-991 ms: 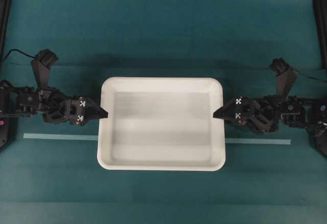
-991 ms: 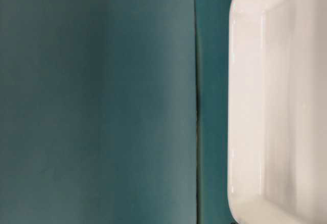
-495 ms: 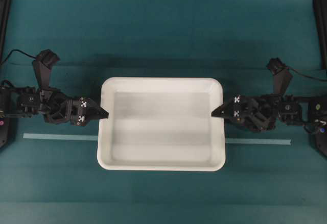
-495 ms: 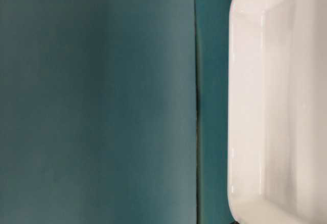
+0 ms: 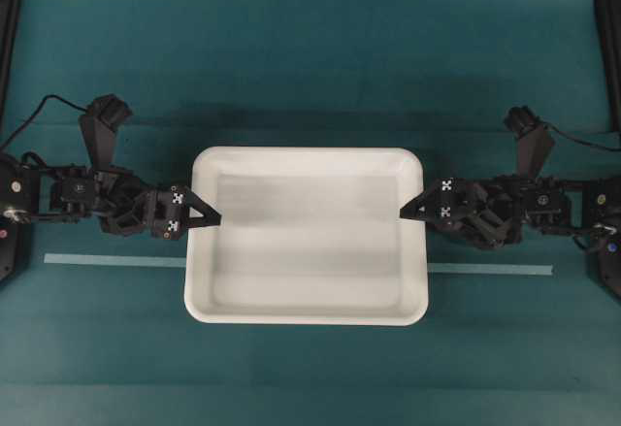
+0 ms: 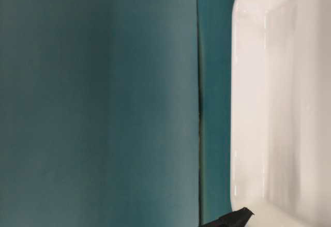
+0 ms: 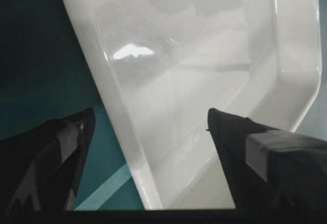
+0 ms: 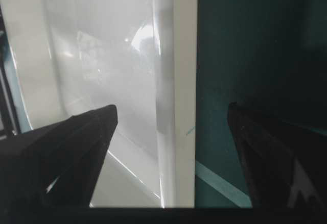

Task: Lift the white case with both hands.
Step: 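Lower both open grippers over the tray's side rims, then close both grippers on the tray's left and right rims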

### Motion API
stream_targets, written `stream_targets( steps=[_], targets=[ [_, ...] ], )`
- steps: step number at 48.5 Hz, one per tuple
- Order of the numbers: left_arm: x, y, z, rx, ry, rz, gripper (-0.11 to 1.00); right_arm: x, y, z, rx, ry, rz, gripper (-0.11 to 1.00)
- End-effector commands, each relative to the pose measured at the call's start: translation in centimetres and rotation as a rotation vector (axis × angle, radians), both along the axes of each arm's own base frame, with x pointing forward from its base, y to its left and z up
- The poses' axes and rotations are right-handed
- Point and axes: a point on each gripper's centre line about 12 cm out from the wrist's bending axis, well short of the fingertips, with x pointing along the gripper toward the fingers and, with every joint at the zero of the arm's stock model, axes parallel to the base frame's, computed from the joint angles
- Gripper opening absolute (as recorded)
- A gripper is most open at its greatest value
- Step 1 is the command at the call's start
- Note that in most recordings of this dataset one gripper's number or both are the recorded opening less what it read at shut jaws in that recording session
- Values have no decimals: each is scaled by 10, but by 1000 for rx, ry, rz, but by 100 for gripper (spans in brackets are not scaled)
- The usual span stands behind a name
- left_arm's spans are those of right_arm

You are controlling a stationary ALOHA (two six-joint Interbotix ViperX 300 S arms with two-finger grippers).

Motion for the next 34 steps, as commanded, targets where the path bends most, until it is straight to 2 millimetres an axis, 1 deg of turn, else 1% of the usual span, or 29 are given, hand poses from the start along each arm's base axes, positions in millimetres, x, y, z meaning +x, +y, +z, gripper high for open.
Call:
stream_targets(
  steps=[1,11,14,17,20,26,28,30,34],
  targets=[
    [0,0,-5,0,18,-2,93,5,-1,0,-3,-1,2,91],
    [-3,-2,-6,-3,21,-5,86,5,-1,-1,11,39,-2,85],
    [-2,-2,-5,-2,18,-6,81,6,-1,-1,18,63,-3,80],
    [-1,-2,-5,-3,20,-5,68,8,-2,-2,24,93,-7,71],
    [-2,-2,-6,-4,32,-5,54,9,-3,-1,28,115,-9,55],
    [-3,-2,-8,-10,72,-2,21,14,-6,1,35,153,-13,22],
    [-3,-2,-10,-12,87,-1,13,15,-6,2,38,163,-15,14],
    [-3,-2,-10,-16,97,2,9,15,-6,3,39,171,-13,12],
    [-4,-2,-11,-26,112,9,9,14,-6,4,43,190,-13,11]
  ],
)
